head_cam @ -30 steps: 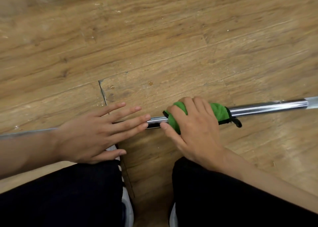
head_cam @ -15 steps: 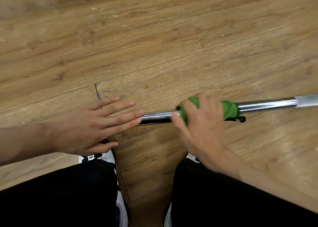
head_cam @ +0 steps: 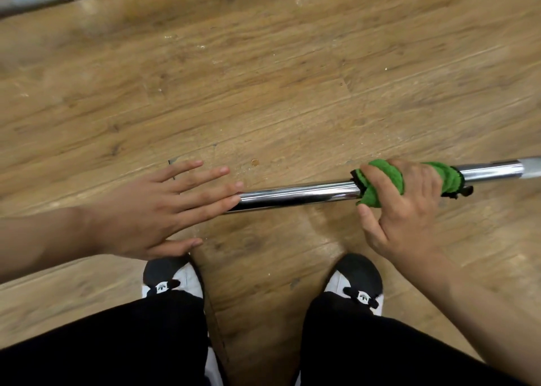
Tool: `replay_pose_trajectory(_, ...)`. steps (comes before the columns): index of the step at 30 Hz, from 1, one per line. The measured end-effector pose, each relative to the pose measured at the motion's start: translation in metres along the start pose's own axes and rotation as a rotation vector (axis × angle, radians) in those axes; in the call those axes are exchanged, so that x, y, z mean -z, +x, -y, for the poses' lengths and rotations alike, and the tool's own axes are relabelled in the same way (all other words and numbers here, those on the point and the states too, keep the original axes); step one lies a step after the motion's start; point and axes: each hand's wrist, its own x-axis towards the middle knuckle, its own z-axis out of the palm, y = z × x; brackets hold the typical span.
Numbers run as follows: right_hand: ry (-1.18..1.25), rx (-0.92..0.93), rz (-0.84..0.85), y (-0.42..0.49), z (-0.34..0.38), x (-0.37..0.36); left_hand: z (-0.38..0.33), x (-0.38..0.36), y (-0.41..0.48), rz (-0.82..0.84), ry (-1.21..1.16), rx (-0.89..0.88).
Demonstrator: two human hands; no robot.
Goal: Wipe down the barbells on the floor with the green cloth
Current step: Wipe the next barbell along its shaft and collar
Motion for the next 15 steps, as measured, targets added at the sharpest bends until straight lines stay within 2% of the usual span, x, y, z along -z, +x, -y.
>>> replay_pose_trajectory(3,0.085,-0.167,-0.019,0.015,0.041,-0.008,0.009,0.002,0.004,0.011,-0.021,0.009)
replay_pose_trajectory(8,0.126,0.089,0.155,0.042,0.120,-0.027,0.024,0.007,0.012,0.033,-0.046,0.050)
replay_pose_trajectory(12,0.088,0.268,0.097,0.050,0.084,-0.035,0.037,0.013,0.017,0.051,0.068,0.086)
replay_pose_trajectory(15,0.004,0.216,0.010,0.051,0.026,-0.037,0.027,0.014,0.031,-0.003,0.132,0.224)
